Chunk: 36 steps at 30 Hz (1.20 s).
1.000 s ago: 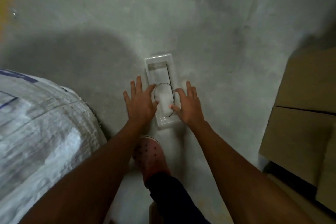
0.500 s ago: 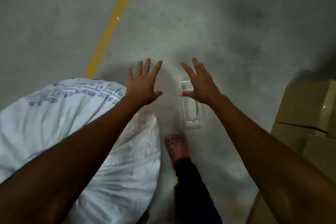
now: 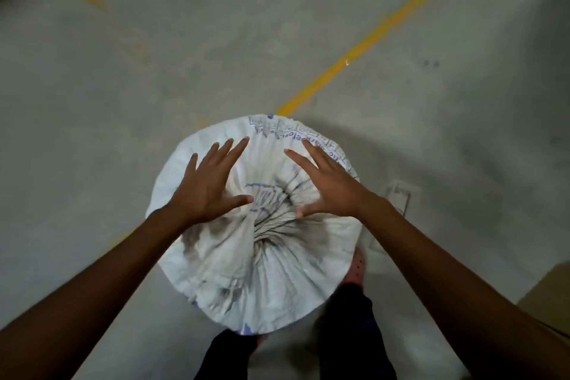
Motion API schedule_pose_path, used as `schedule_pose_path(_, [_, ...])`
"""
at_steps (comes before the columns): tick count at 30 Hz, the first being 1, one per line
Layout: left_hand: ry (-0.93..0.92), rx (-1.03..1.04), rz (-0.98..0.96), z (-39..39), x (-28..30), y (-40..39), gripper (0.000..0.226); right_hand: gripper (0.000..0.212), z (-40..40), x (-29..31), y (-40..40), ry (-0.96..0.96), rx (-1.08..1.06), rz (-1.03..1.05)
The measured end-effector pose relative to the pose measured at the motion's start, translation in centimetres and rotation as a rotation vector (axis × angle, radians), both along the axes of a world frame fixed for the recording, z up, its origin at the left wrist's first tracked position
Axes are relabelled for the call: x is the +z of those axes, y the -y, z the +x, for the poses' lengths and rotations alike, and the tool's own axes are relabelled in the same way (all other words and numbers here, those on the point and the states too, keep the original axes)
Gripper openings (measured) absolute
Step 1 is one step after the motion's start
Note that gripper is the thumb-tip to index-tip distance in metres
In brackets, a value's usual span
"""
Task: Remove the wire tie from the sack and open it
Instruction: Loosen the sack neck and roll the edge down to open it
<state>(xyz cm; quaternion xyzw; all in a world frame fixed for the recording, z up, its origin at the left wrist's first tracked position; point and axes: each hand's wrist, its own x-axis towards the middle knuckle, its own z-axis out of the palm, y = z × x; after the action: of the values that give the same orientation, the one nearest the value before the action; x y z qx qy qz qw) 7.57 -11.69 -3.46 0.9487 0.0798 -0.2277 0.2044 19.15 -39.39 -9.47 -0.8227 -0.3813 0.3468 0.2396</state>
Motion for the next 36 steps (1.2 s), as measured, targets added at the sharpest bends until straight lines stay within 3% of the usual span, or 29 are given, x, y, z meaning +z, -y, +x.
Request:
schedule_pose_path(9, [0.041, 0.251, -0.400, -12.6, -1.0, -7.5, 0.113, 0.128, -8.9, 2.9, -10.4, -0.061, 0.219, -0.005])
schedule_pose_path(13, [0.150, 0.352, -0.520, -14.8, -1.1, -8.1, 0.111, 0.125, -13.4, 4.6, -12.4, 0.030, 0.092, -0.013])
schedule_pose_path(17, [0.181, 0.420, -0.543, -15.9, -1.0, -8.9, 0.107, 0.135, -18.6, 4.4, -14.2, 0.106, 0.048, -0.200])
schedule_pose_path(20, [0.192, 0.483, -0.571, -16.7, -0.9, -9.7, 0.105, 0.114, -20.6, 3.4, -14.8, 0.175, -0.045, -0.189])
schedule_pose_path(23, [0.194, 0.512, -0.597, -17.7, -1.1, -10.2, 0.104, 0.081, -19.6, 3.0, -14.9, 0.184, -0.234, 0.003])
schedule_pose_path(26, [0.196, 0.503, -0.600, -18.3, -1.5, -10.0, 0.104, 0.062, -17.4, 3.0, -14.4, 0.154, -0.362, 0.096])
schedule_pose_path(32, [0.287, 0.534, -0.607, -18.2, -2.6, -7.9, 0.089, 0.047, -12.8, 3.8, -12.9, 0.033, -0.507, 0.152])
schedule_pose_path(36, [0.273, 0.508, -0.599, -17.1, -3.0, -5.8, 0.069, 0.056, -10.2, 3.5, -10.5, 0.057, -0.545, 0.134])
